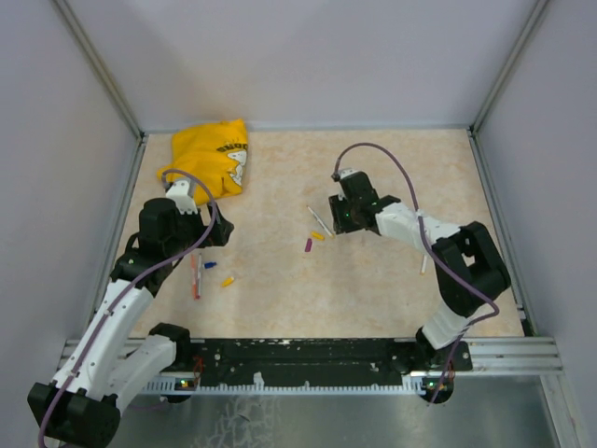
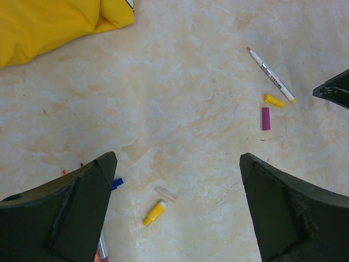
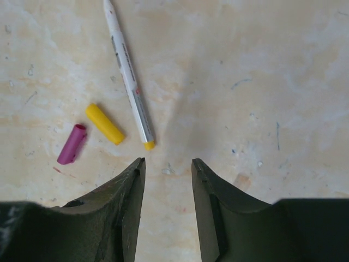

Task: Insert the pens into the pen caps
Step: Pick up the pen from the center of the board.

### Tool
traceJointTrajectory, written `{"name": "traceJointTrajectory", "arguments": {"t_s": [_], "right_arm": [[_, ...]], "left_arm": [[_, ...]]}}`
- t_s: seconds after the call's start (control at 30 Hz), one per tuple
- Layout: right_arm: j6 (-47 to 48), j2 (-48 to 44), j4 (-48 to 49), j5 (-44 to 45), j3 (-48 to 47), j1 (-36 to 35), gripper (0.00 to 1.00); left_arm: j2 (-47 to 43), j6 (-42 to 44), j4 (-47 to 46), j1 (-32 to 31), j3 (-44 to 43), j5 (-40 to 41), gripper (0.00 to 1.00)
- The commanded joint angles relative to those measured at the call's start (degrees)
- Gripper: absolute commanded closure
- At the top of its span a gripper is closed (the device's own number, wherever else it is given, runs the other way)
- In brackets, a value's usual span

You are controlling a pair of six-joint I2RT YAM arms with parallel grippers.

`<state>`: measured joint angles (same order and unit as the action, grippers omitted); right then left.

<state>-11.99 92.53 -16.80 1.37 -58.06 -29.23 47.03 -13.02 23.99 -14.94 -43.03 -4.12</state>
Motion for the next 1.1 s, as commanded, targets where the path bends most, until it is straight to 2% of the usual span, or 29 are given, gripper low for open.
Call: {"name": "traceJointTrajectory", "arguments": {"t_s": [0.0,0.23,0.43,0.6,1.07], "right_arm": [[-0.1,4.7,2.8,-1.4,-5.3,-2.5,0.59],[-0.5,11.2,0.7,-0.4,-11.5,-4.1,0.59],[0.3,14.1,-1.0,3.0,-14.0,-4.9,0.64],[0.6,15.0,-2.1,4.0,-14.2,-5.3,0.68],[1.3,15.2,-5.1,3.6,-13.1,-6.4,0.7]], "left_arm": [[-0.3,0.3,-1.1,0.4,-0.1,-0.5,0.01],[-0.1,0.2,-1.0,0.4,-0.2,-0.3,0.01],[0.0,0.1,-1.0,0.4,-0.2,-0.2,0.01],[-0.1,0.2,-1.0,0.4,-0.2,-0.4,0.0],[0.0,0.2,-1.0,0.4,-0.2,-0.3,0.01]]}}
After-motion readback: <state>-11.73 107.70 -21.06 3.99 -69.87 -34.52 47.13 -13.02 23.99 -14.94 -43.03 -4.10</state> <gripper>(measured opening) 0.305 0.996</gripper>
